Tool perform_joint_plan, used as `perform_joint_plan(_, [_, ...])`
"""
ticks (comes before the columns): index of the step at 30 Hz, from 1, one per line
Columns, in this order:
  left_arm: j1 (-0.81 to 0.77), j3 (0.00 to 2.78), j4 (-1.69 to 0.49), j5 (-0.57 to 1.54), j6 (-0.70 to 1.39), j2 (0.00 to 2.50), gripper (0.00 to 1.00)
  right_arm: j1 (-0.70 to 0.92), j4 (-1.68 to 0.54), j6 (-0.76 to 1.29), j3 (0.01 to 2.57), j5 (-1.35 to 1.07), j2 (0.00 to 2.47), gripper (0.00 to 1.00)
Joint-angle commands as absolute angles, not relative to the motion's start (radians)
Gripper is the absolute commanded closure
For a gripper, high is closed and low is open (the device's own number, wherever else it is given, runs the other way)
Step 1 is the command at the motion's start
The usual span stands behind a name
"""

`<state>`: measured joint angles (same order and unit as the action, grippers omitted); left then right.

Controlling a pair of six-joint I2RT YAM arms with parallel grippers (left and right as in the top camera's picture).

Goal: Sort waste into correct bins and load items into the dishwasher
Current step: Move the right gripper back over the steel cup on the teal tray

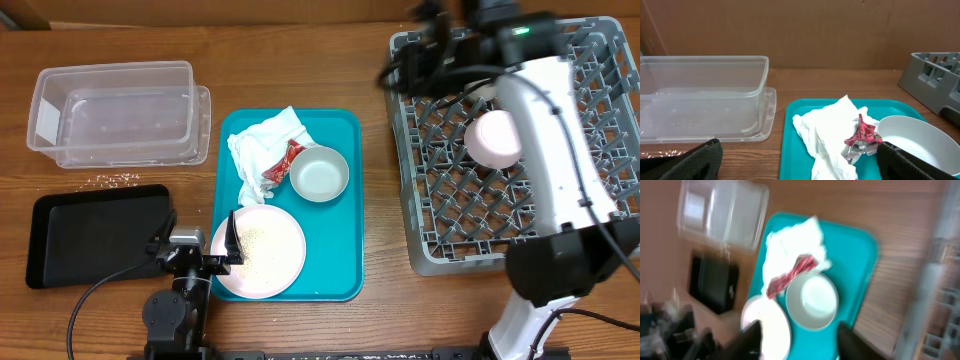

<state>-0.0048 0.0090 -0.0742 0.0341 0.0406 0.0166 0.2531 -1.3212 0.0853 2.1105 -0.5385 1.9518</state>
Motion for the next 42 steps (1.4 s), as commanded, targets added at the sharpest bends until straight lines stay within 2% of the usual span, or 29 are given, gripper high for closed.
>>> perform_joint_plan(1, [-0.001,0.005,-0.075,0.041,0.014,0.006,0.0,0.364,-1.334,0.022,2.091,-0.431,1.947,0.34])
perform_joint_plan(4, [-0.001,0.005,-0.075,0.041,0.014,0.006,0.0,0.461,-1.339,0.022,2.077,-0.339,1.955,0.15])
perform_joint_plan(5, [-0.001,0.005,-0.075,0.041,0.014,0.006,0.0,0.488,-1.338,0.022,2.072,-0.321,1.958,0.01])
perform_joint_plan(16, [-0.001,0.005,-0.075,0.041,0.014,0.006,0.0,0.701,-1.29,0.06,2.004,-0.289,2.007,0.0])
perform_joint_plan(26, [-0.001,0.005,-0.075,0.041,0.014,0.006,0.0,0.739,-1.219,0.132,1.964,-0.278,2.088,0.0])
perform_joint_plan(30, [-0.001,0.005,-0.075,0.041,0.014,0.006,0.0,0.739,-1.178,0.17,1.918,-0.199,2.104,0.0])
perform_joint_plan(36, [-0.001,0.005,-0.075,0.041,0.014,0.006,0.0,0.739,-1.129,0.159,1.825,-0.096,2.105,0.21])
perform_joint_plan(42, [-0.001,0.005,-0.075,0.041,0.014,0.006,0.0,0.745,-1.052,0.115,1.699,-0.09,2.105,0.4])
